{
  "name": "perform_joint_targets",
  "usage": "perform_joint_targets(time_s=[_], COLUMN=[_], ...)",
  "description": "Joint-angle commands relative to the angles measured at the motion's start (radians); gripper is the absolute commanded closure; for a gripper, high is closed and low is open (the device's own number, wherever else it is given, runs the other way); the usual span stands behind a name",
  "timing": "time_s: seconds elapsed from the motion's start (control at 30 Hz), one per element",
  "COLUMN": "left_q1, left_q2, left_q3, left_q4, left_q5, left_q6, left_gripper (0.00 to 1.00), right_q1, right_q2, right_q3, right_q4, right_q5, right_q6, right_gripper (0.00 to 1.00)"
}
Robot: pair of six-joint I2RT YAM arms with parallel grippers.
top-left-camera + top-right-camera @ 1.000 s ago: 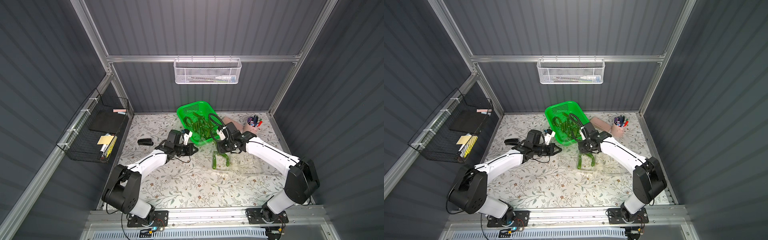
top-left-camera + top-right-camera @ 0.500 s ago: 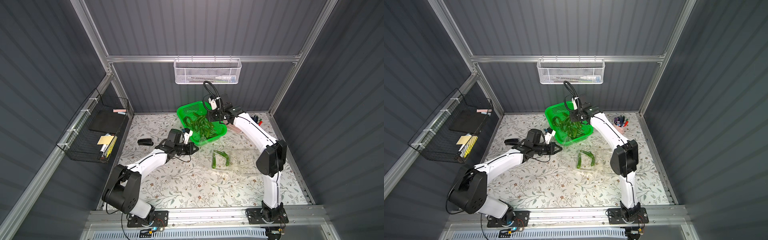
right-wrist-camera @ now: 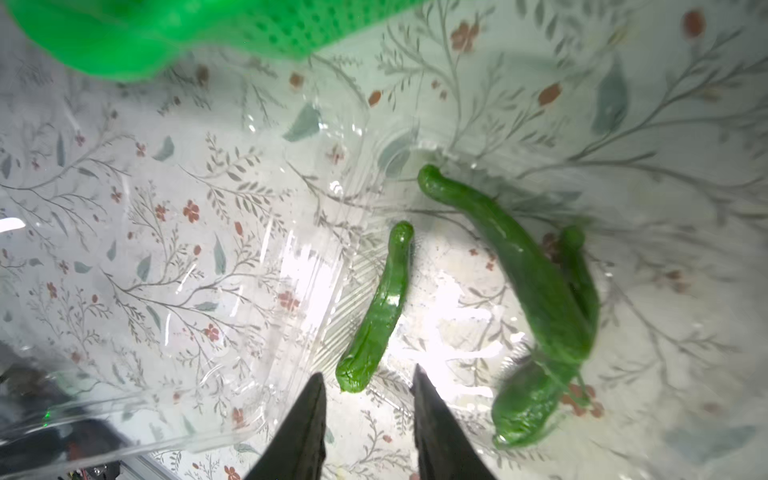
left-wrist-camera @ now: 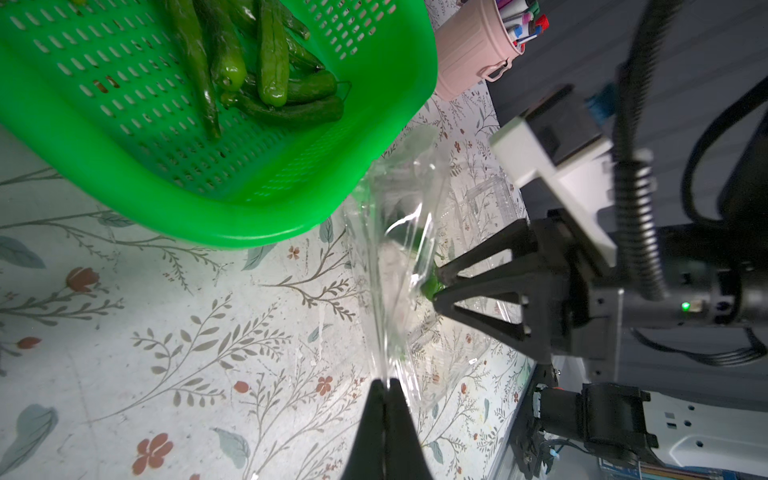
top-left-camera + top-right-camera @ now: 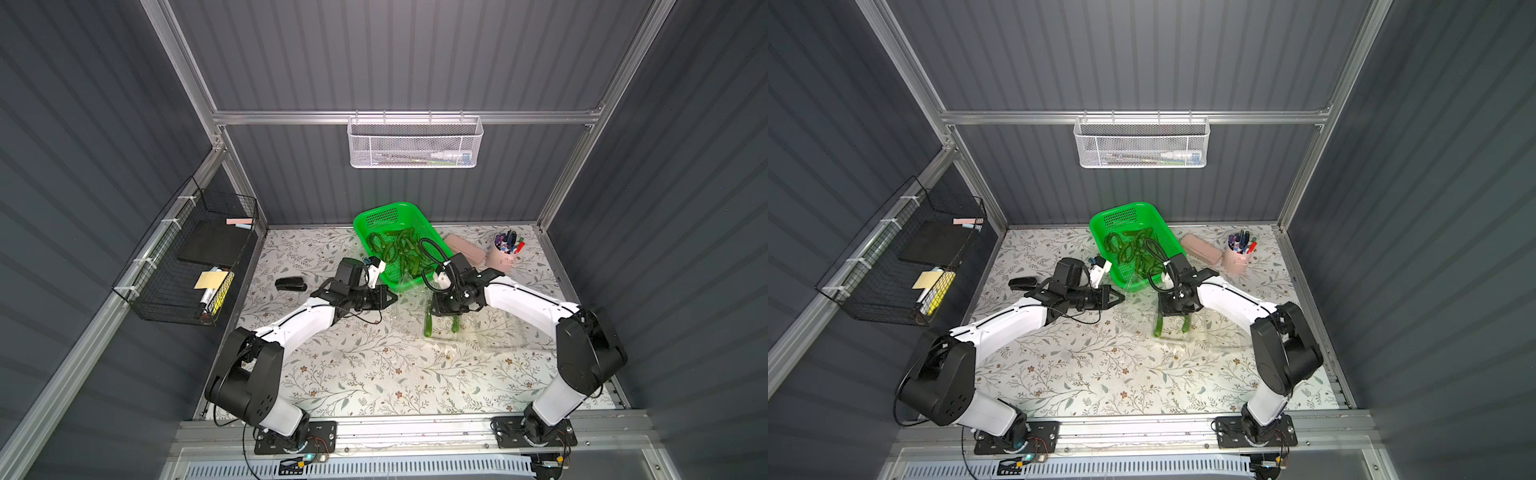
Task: Take small green peppers out of containers
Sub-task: Pick up the green pepper from the packing box.
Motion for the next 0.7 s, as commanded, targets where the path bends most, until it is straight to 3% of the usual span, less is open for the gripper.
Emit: perform_joint_targets(time_s=[0.0,0.5,0.67], left_q1=[0.004,0.004,0.004], left_q2=[0.014,0.021,0.019], left_q3=[0.017,0.036,0.037], left_q4=[-0.005,-0.011,-0.014], left_q5=[0.007,0.007,0.006], left_q6=[0.018,0.019,0.018], left_gripper=[1.00,1.00,1.00], right_q1=[0.012,0.025,0.027], right_q2=[0.035,0.146,0.178], right_q3=[-0.006,-0.027,-0.016], right_q4=[0.025,0.026,-0.022], right_q5=[-0.036,0.026,0.091], right_q6=[0.010,-0.007,-0.015], right_gripper=[0.63,0.63,0.67])
